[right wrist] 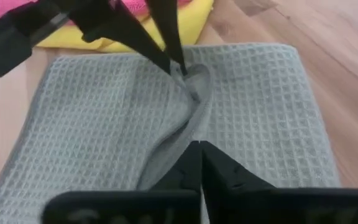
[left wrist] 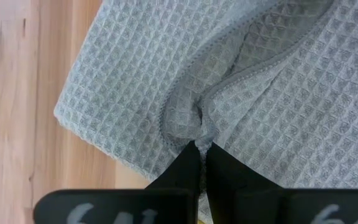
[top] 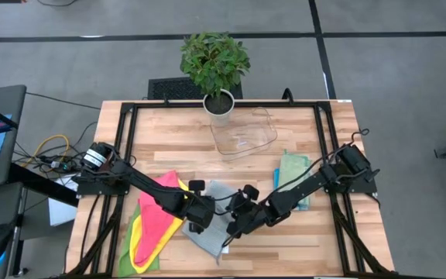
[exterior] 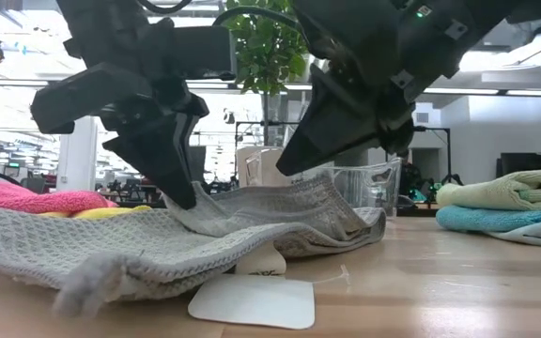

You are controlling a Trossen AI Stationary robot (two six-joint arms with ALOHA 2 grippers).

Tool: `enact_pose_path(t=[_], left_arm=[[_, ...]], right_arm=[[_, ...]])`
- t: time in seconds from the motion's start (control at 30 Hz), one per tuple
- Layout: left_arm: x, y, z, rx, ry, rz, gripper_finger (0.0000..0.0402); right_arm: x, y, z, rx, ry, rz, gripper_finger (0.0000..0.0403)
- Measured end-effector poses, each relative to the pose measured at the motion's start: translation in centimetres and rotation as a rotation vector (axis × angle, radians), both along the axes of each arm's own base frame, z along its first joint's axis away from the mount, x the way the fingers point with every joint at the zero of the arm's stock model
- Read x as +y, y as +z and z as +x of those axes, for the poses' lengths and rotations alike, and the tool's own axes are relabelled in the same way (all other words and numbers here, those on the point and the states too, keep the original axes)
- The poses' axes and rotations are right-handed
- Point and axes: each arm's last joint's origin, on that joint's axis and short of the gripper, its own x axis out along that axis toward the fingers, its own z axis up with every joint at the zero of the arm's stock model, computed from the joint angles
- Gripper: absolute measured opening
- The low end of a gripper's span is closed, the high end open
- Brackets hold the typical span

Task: Fold microfiber towels
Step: Fold the gray microfiber cloth

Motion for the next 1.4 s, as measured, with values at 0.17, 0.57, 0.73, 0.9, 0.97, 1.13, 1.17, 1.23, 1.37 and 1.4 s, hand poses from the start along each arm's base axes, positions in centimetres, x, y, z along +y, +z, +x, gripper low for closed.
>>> enact_pose_path(t=[0.17, 0.57, 0.73, 0.9, 0.97, 1.13, 1.17, 1.23, 1.37, 1.4], left_arm=[[0.1, 0.0, 0.0, -0.014, 0.010, 0.024, 0.0005], [0.4, 0.1, 0.2, -0.042, 0.078, 0.033, 0.0009], [0.4, 0.0, 0.0, -0.025, 0.085, 0.019, 0.0049], [0.3, 0.0, -0.1, 0.003, 0.081, -0.035, 0.0119], [0.3, 0.2, -0.1, 0.024, 0.086, -0.052, 0.0149], [0.3, 1.5, -0.1, 0.074, 0.134, -0.020, 0.0204], [0.3, 1.8, -0.2, 0.081, 0.139, -0.004, 0.0211], [0.2, 2.2, -0.3, 0.089, 0.145, 0.012, 0.0220], [-0.4, 2.2, -0.8, 0.102, 0.159, 0.006, 0.0226], [-0.7, 2.2, -0.9, 0.094, 0.168, 0.010, 0.0225]], right_arm=[[0.6, -1.3, 0.0, 0.018, 0.020, 0.013, 0.0017], [1.5, -2.7, 0.1, 0.033, 0.034, 0.057, 0.0033], [1.5, -2.6, 0.1, 0.031, 0.035, 0.056, 0.0017], [1.5, -2.6, 0.1, 0.031, 0.035, 0.057, 0.0023], [1.5, -2.7, 0.1, 0.034, 0.036, 0.055, 0.0030], [1.5, -2.7, 0.1, 0.034, 0.036, 0.055, 0.0030], [1.5, -2.7, 0.1, 0.034, 0.037, 0.055, 0.0027], [1.6, -2.7, 0.0, 0.036, 0.043, 0.049, 0.0022], [1.6, -2.7, 0.0, 0.044, 0.062, 0.047, 0.0018], [1.6, -2.7, 0.0, 0.047, 0.068, 0.052, 0.0020]])
